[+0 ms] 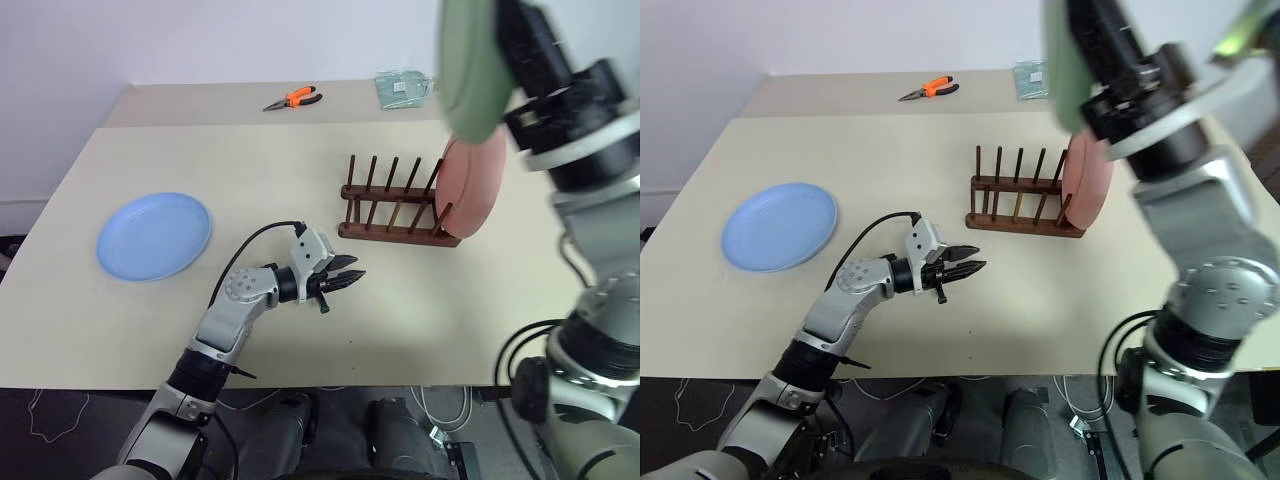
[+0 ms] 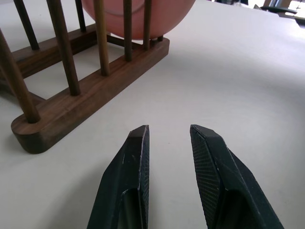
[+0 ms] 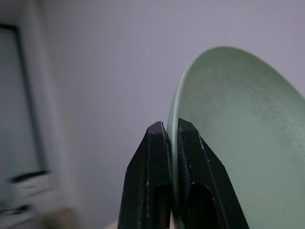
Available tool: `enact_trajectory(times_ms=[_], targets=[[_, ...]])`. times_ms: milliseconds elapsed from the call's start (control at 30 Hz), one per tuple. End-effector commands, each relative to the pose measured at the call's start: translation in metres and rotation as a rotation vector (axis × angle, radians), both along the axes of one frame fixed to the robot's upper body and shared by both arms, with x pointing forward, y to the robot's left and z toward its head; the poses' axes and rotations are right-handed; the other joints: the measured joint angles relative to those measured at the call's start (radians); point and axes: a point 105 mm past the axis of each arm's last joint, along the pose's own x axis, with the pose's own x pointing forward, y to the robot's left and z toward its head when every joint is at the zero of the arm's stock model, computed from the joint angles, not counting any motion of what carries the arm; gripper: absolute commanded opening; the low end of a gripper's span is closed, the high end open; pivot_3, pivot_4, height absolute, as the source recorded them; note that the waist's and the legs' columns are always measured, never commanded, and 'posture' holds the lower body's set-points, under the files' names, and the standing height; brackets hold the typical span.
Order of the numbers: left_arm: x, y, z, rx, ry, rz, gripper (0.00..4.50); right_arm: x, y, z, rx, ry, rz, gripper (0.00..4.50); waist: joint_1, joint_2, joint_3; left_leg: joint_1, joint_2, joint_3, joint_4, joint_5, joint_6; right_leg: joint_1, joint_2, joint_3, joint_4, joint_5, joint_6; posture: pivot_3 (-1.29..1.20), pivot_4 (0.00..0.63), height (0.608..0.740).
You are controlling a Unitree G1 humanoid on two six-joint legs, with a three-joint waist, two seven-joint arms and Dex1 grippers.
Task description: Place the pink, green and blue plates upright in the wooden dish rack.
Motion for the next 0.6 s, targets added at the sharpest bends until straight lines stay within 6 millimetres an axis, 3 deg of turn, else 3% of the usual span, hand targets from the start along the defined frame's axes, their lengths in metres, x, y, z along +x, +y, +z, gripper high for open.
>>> enact_trajectory(times_ms=[33,300,500,600], targets=[[0.0,0.001,0.012,-0.024,-0.049,0.008,1.34,0.013,-0.002,-0.011,0.039,0.089,-0.042,0.05,0.006,0.0,0.0,0.0,0.0,0.0,0.0,0.0,0.0,0.0,0.0,0.0,0.0,0.0,0.0,0.0,0.15,0.719],[0.0,0.002,0.011,-0.019,-0.051,0.011,1.34,0.038,-0.005,-0.039,0.073,0.237,-0.08,0.05,0.0,0.0,0.0,0.0,-0.001,0.001,-0.002,0.0,0.0,-0.002,0.0,0.0,0.001,0.0,0.001,0.0,0.15,0.719],[0.0,0.003,0.012,-0.018,-0.055,0.012,1.34,0.057,-0.023,-0.063,0.165,0.378,-0.127,0.05,0.0,0.0,0.0,0.0,-0.001,0.001,-0.001,0.0,-0.001,-0.002,0.001,0.0,0.002,0.0,0.001,0.0,0.15,0.719],[-0.001,0.003,0.012,-0.017,-0.055,0.012,1.34,0.061,-0.026,-0.068,0.11,0.384,-0.162,1.03,-0.001,0.0,0.0,0.0,-0.001,0.001,-0.001,0.0,-0.001,-0.002,0.001,0.0,0.002,0.0,0.001,0.0,0.15,0.719]])
